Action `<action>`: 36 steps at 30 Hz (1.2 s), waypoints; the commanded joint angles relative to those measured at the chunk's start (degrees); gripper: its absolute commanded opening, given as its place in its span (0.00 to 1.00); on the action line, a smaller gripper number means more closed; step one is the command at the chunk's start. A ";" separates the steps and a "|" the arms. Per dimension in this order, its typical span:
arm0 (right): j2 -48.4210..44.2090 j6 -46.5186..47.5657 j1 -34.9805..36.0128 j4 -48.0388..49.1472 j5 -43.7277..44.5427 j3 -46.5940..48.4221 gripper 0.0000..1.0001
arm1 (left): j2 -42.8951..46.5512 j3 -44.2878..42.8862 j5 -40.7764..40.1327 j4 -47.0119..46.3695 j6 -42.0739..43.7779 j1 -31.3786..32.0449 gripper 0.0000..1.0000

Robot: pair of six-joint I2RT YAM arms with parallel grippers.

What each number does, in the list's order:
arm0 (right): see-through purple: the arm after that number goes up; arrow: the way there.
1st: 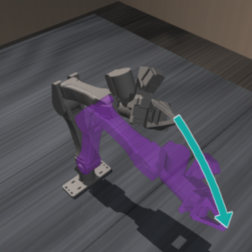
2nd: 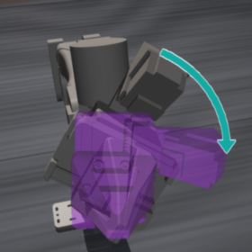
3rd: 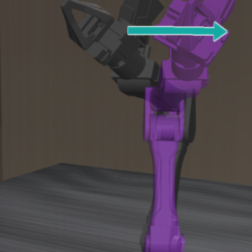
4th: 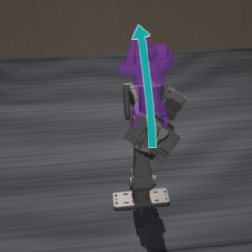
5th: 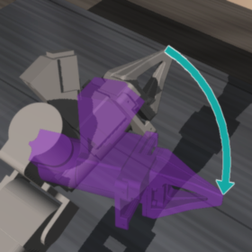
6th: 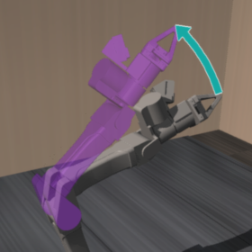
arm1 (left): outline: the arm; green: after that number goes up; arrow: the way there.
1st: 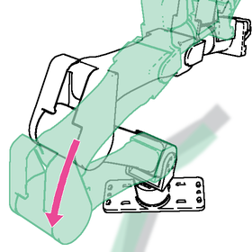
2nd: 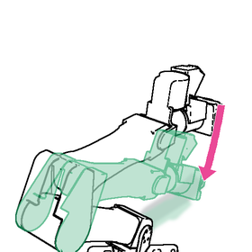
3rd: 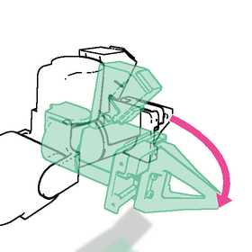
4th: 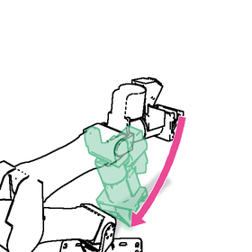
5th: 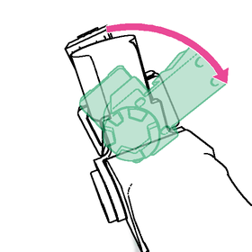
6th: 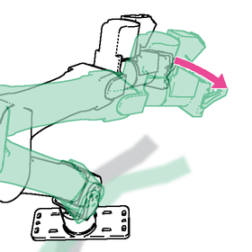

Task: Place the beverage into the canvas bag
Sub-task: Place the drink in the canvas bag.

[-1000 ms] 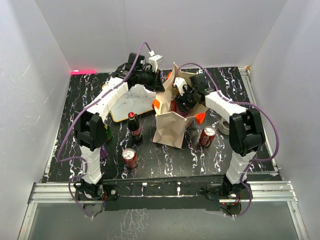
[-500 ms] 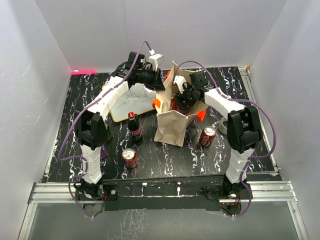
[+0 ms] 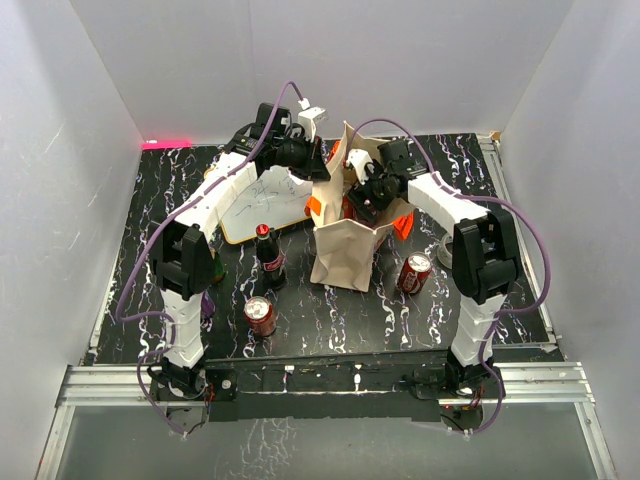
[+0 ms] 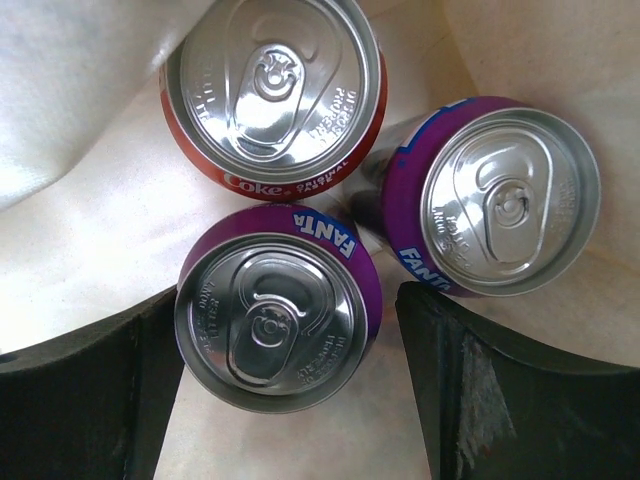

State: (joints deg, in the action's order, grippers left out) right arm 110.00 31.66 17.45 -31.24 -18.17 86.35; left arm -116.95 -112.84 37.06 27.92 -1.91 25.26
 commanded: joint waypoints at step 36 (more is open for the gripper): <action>-2.68 -2.79 -0.84 -1.79 -7.51 9.85 0.84 | -0.84 -3.35 2.61 -0.17 1.08 0.58 0.00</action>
State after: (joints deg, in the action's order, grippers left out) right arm 109.97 29.61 16.75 -35.38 -24.16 93.17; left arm -117.78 -113.73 38.15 27.86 -1.48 25.36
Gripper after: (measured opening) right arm 0.841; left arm 0.011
